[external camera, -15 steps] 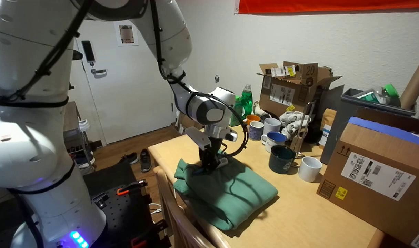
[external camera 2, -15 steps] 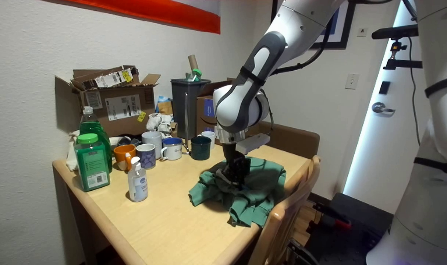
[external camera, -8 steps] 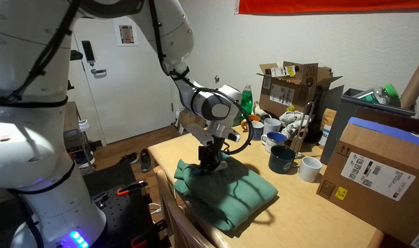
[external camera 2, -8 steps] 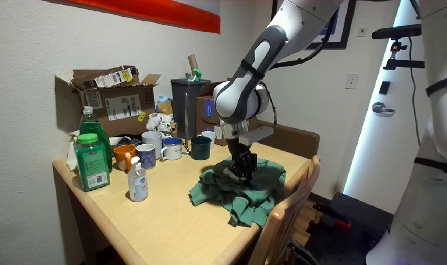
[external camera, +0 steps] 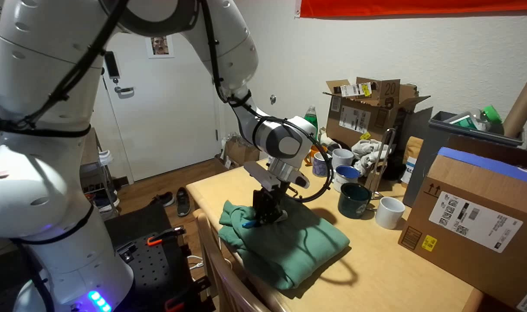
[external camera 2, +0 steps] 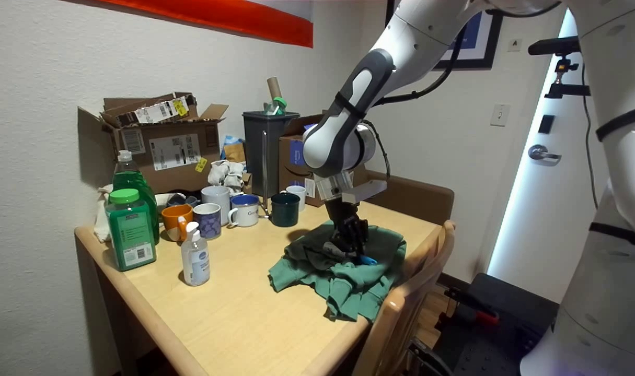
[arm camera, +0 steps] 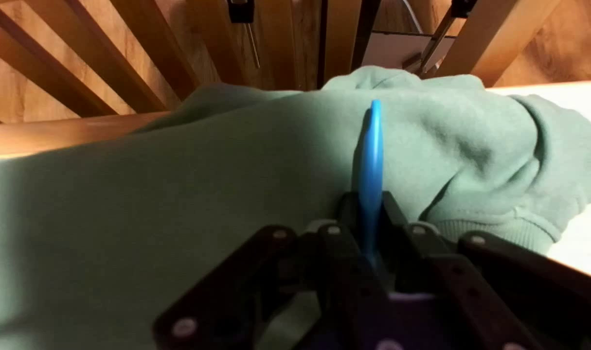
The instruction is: Pick the object next to the sweater and rub it against the sweater
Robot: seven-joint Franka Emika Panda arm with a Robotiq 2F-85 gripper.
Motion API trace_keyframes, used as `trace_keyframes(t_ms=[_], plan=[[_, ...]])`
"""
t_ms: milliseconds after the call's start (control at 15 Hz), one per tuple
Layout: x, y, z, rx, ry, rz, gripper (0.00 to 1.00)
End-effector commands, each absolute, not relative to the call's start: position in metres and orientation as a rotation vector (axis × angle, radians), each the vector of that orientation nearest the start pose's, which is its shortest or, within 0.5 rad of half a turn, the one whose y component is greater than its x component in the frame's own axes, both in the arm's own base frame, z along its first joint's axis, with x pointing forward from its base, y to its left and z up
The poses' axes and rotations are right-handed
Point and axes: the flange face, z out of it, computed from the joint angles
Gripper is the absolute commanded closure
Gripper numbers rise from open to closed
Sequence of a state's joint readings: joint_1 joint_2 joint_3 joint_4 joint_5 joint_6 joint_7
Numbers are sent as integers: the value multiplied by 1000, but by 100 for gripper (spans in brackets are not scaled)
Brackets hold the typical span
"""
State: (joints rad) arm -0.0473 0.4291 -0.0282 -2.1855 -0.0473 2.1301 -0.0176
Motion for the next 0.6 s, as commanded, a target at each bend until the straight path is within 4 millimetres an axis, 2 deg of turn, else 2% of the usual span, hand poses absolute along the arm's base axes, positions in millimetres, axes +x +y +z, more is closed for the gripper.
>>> trace_keyframes(t_ms=[0, 133, 533], plan=[[507, -53, 140, -3024, 27, 789, 97], [505, -60, 139, -3015, 44, 769, 97], [487, -82, 155, -2983, 187, 704, 97]])
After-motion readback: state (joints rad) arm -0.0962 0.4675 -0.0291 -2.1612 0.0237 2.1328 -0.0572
